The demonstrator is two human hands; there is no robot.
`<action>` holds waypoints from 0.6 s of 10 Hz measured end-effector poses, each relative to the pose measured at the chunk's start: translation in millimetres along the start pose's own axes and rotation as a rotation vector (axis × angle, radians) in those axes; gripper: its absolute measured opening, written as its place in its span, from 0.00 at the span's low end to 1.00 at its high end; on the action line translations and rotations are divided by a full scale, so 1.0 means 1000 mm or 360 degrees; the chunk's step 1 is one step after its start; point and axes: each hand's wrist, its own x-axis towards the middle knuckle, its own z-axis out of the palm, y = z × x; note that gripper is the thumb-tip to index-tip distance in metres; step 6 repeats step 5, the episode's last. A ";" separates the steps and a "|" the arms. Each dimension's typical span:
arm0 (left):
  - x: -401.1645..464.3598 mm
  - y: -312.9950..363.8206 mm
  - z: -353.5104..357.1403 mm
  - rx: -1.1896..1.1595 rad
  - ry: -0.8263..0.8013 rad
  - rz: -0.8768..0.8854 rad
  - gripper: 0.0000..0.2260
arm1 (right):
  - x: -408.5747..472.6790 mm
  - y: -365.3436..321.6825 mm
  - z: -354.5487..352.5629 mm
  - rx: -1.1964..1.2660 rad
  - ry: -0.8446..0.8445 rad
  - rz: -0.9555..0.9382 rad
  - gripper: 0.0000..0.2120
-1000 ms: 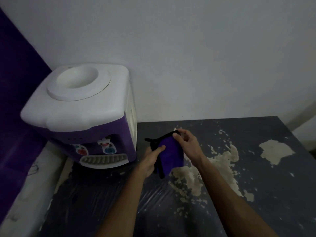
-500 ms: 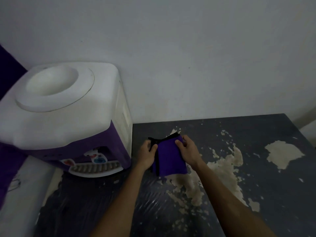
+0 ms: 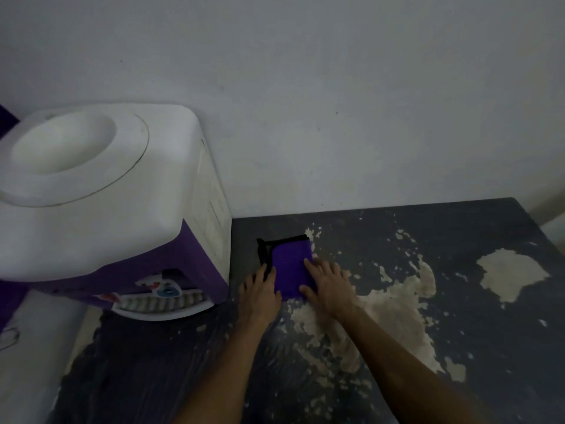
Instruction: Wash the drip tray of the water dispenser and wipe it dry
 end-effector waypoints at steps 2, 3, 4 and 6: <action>-0.017 -0.011 -0.010 -0.0093 0.0106 0.0036 0.28 | -0.008 -0.013 -0.005 -0.0185 -0.0120 0.0054 0.36; -0.025 -0.022 -0.022 -0.0170 0.0035 0.0139 0.26 | -0.012 -0.017 -0.026 -0.0132 -0.0143 0.0035 0.34; -0.038 -0.028 -0.032 -0.0212 -0.0021 0.0200 0.24 | -0.021 -0.025 -0.044 -0.0185 -0.0267 0.0024 0.32; -0.055 -0.033 -0.039 -0.0243 -0.0042 0.0245 0.20 | -0.036 -0.036 -0.043 -0.0128 -0.0547 0.0025 0.27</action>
